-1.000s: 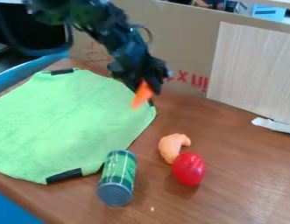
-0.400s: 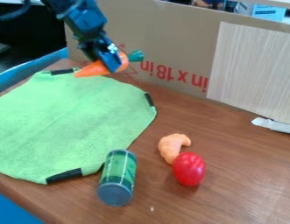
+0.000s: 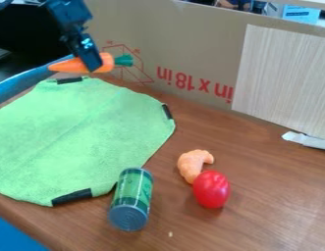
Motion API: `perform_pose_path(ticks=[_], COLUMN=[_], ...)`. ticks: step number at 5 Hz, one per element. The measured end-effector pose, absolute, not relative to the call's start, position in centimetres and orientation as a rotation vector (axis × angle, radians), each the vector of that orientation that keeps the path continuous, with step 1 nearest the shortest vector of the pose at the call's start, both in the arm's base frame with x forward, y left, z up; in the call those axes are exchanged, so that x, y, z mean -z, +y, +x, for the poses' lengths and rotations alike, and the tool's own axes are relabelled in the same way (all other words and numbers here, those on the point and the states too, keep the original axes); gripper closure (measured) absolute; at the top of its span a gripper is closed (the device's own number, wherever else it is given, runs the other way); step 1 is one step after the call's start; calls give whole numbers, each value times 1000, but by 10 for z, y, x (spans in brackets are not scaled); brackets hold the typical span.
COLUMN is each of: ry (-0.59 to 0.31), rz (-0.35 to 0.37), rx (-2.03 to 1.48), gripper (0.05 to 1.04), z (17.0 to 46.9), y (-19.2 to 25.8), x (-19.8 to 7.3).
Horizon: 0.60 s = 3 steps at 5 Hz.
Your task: Picked up the carrot and placed it on the bottom right of the cloth
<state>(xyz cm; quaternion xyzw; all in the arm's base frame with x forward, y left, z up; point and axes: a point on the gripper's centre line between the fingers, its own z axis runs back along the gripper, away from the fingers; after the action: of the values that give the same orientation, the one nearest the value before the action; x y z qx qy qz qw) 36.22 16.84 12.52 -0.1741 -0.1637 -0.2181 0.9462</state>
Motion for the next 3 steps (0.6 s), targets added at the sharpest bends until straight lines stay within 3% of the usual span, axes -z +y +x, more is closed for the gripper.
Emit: perform_pose_path(ticks=[2,3], ry=[-342,-426], rz=[-351,-281], rx=[629,771], gripper=[587,587], z=[360,361], y=[210,224], x=[-106,-106])
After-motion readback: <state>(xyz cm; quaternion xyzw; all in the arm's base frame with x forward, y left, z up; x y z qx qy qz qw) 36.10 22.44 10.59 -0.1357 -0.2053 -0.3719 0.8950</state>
